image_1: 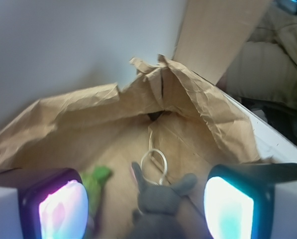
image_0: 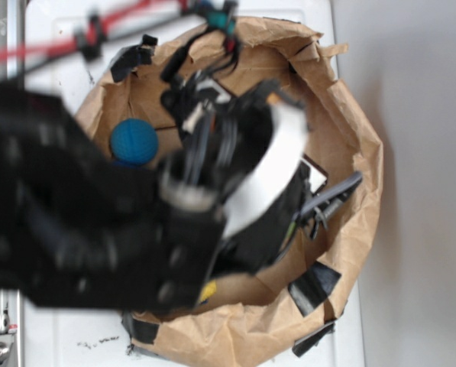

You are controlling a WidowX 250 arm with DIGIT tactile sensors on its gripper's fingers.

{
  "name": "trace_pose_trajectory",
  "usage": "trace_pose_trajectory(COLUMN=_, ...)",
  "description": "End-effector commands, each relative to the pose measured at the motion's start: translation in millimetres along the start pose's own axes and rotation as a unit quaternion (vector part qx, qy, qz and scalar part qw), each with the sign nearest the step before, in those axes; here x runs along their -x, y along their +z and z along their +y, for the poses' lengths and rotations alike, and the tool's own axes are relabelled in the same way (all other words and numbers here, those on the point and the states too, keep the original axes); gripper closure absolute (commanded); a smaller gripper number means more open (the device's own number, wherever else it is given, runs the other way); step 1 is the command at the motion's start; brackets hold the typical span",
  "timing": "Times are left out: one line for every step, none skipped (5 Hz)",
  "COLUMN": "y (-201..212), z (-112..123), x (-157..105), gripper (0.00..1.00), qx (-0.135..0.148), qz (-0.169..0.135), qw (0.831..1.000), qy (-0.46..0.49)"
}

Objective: Grab the green animal.

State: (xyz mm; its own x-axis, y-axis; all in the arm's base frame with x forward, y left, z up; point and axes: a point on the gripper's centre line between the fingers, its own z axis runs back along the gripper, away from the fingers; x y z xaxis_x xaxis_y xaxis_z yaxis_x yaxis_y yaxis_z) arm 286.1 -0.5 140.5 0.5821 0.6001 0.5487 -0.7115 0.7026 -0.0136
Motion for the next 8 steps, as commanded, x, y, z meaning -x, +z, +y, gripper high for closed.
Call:
trace_pose_trajectory(y=13.1, z=-4.8, x=2.6, gripper=0.00, qx=0.053, qz=-0.036, qw=0.996, qy=0.062)
trace_pose_trajectory(y=13.1, z=-4.8, x=2.6, gripper=0.00, qx=0.053, qz=-0.036, qw=0.996, qy=0.062)
trace_pose_trajectory(y=13.1, z=-4.8, x=2.6, gripper=0.00, qx=0.053, qz=-0.036, qw=0.996, qy=0.062)
trace_pose_trajectory(y=11.1, z=-0.5, x=-0.5, gripper=0.00, qx=0.041, qz=0.044, qw=0.994, qy=0.094)
trace_pose_trajectory(y=11.9, z=2.9, x=2.3, gripper=0.00, qx=0.030, qz=0.072, qw=0.992, qy=0.100)
trace_pose_trajectory(y=13.4, z=3.7, x=1.7, gripper=0.00, qx=0.035, qz=0.111, qw=0.987, qy=0.109)
trace_pose_trajectory(y=-3.0, z=2.6, x=11.3, gripper=0.00, qx=0.075, qz=0.191, qw=0.968, qy=0.142)
trace_pose_trajectory(y=-10.1, z=3.3, x=21.4, gripper=0.00, qx=0.125, qz=0.201, qw=0.960, qy=0.153)
